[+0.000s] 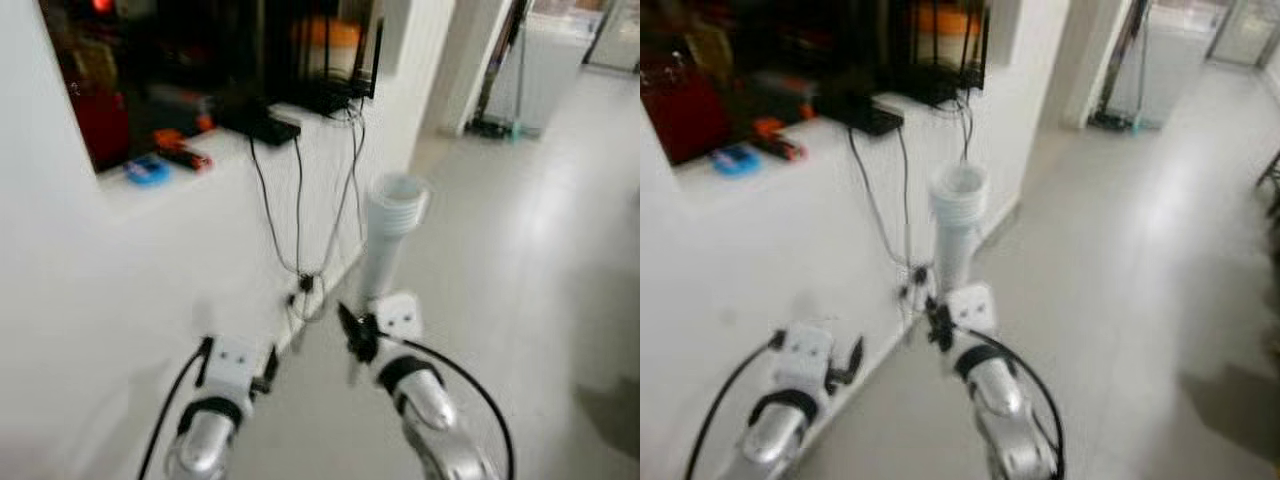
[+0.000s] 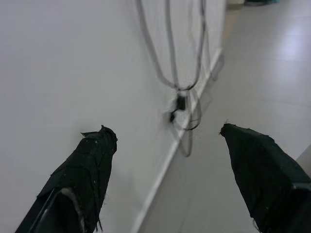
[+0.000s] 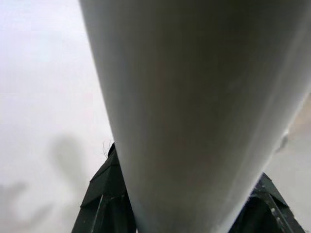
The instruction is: Building children table
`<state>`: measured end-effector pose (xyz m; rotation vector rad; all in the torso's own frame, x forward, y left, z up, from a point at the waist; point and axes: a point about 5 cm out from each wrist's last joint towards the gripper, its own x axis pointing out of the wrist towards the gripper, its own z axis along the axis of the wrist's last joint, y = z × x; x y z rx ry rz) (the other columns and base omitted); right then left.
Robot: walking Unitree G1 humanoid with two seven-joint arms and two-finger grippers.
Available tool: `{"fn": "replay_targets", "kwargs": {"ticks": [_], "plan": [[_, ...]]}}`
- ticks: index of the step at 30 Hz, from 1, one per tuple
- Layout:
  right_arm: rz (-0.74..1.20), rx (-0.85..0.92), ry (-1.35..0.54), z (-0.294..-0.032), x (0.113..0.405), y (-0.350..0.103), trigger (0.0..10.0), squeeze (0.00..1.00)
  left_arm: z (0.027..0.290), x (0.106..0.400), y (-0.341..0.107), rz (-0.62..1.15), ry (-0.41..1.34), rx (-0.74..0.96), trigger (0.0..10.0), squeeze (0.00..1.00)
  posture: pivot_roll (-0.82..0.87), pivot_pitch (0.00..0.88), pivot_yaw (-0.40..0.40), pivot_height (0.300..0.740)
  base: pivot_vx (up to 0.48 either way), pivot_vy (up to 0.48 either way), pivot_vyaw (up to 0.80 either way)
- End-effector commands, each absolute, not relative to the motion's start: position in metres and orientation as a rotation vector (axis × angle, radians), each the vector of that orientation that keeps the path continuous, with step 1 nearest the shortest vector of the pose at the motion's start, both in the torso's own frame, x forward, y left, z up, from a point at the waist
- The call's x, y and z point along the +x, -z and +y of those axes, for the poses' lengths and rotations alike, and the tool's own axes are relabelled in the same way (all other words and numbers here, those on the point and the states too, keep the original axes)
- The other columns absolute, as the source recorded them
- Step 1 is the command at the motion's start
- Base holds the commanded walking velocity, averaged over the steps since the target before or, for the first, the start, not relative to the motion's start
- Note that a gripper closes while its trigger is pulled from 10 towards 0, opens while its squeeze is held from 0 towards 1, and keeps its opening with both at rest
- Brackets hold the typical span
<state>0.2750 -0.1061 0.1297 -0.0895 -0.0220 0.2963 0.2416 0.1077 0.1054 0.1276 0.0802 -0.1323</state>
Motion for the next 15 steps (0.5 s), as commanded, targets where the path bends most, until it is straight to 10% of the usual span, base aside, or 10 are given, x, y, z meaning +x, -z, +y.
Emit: {"fn": "replay_targets", "kwargs": {"ticks": [1, 15], "plan": [[-0.013, -0.087, -0.269, -0.1141, 0.2745, -0.1271, 10.0, 0.00, 0.1012, 0.2402, -0.1042, 0.086, 0.152, 0.121, 10.0, 0.00, 0.09, 0.000, -0.066, 0.740, -0.405, 0.000, 0.00], [-0.015, -0.085, -0.268, -0.1150, 0.2742, -0.1255, 10.0, 0.00, 0.1006, 0.2400, -0.1017, 0.089, 0.150, 0.112, 10.0, 0.00, 0.07, 0.000, -0.057, 0.740, -0.409, 0.000, 0.00]]}}
